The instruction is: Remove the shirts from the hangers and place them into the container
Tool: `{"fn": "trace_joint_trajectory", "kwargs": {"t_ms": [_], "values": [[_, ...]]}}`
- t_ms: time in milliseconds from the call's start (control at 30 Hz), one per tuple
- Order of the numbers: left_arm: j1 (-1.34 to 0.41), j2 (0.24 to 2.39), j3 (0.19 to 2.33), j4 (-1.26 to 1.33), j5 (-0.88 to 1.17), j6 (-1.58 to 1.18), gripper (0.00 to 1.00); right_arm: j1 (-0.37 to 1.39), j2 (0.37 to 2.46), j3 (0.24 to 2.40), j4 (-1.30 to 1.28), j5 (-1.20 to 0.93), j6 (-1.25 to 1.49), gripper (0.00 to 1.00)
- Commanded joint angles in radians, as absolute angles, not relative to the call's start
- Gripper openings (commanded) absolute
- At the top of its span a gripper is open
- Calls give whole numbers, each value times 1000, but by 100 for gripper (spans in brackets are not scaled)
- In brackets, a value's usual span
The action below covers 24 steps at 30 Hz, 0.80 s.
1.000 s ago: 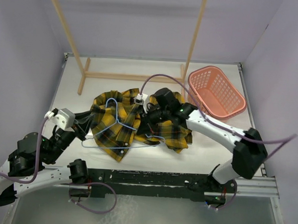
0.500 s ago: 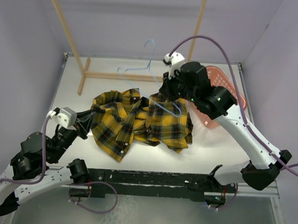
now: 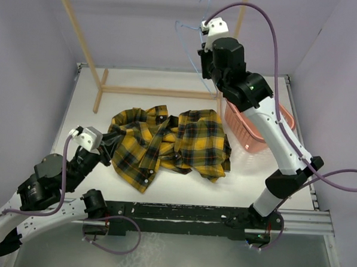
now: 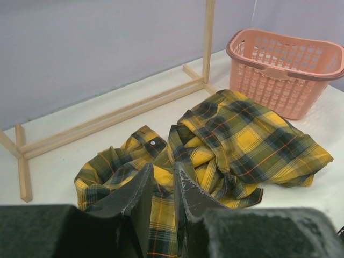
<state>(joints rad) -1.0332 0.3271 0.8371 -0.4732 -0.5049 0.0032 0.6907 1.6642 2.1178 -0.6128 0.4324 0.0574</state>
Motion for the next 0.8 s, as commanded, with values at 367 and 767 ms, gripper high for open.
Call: {"fn": "trace_joint_trajectory", "kwargs": {"t_ms": [367,767], "values": [[-1027,385,839,-449,-477,-13,25,676,1638,2194,-310,563,-175,0],[-1025,387,837,-462,-482,-19,25,588,1878,2485,-410,467,-156,0]]}}
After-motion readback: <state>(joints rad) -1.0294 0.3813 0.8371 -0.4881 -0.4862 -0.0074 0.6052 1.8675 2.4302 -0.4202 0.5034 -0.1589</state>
